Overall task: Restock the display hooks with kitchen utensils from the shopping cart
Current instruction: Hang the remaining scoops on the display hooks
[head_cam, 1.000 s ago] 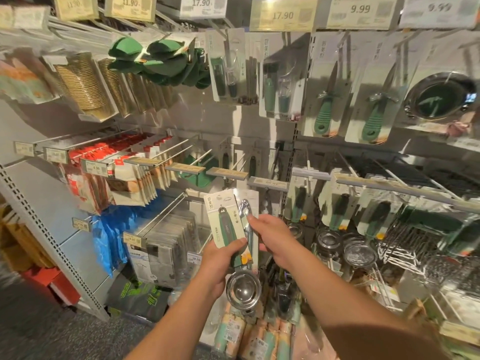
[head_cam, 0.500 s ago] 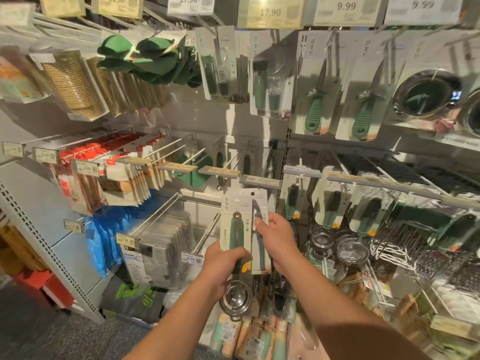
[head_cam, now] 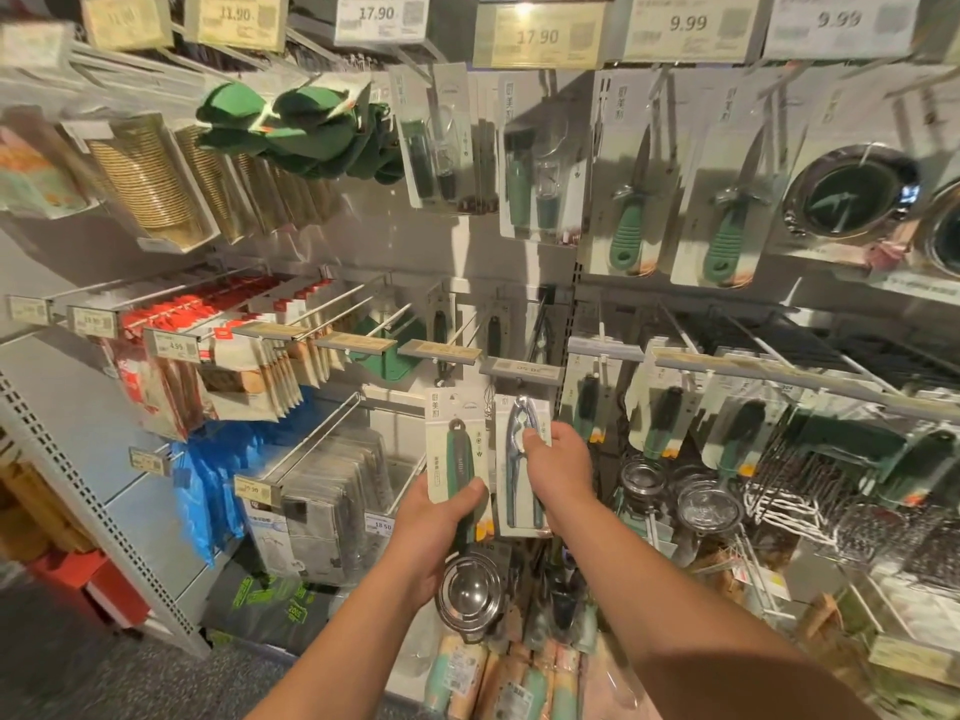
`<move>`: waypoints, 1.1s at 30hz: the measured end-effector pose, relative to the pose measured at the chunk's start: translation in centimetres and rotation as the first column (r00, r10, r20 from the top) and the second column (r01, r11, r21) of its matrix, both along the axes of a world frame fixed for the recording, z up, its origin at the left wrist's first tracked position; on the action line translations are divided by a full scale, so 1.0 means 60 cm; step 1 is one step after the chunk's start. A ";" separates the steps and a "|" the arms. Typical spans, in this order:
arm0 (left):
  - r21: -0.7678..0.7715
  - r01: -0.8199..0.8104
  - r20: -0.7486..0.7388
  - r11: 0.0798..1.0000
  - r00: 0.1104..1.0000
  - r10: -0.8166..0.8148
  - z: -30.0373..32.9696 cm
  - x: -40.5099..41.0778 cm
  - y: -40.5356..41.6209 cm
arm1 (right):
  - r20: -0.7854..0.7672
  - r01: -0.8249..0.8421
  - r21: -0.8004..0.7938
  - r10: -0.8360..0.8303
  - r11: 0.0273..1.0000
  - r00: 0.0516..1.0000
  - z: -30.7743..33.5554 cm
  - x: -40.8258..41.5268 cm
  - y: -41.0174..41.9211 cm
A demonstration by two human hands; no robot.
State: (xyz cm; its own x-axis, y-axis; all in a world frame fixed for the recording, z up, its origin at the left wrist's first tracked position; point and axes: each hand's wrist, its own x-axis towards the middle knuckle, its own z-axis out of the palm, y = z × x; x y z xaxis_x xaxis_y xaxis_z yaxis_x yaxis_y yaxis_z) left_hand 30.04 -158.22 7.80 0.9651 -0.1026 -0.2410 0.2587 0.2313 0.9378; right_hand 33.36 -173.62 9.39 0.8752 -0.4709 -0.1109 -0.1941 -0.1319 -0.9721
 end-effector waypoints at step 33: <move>0.164 0.190 0.045 0.968 0.979 -0.200 -0.014 -0.015 -0.144 | -0.073 -0.104 0.073 0.109 0.992 0.991 -0.046 -0.094 -0.107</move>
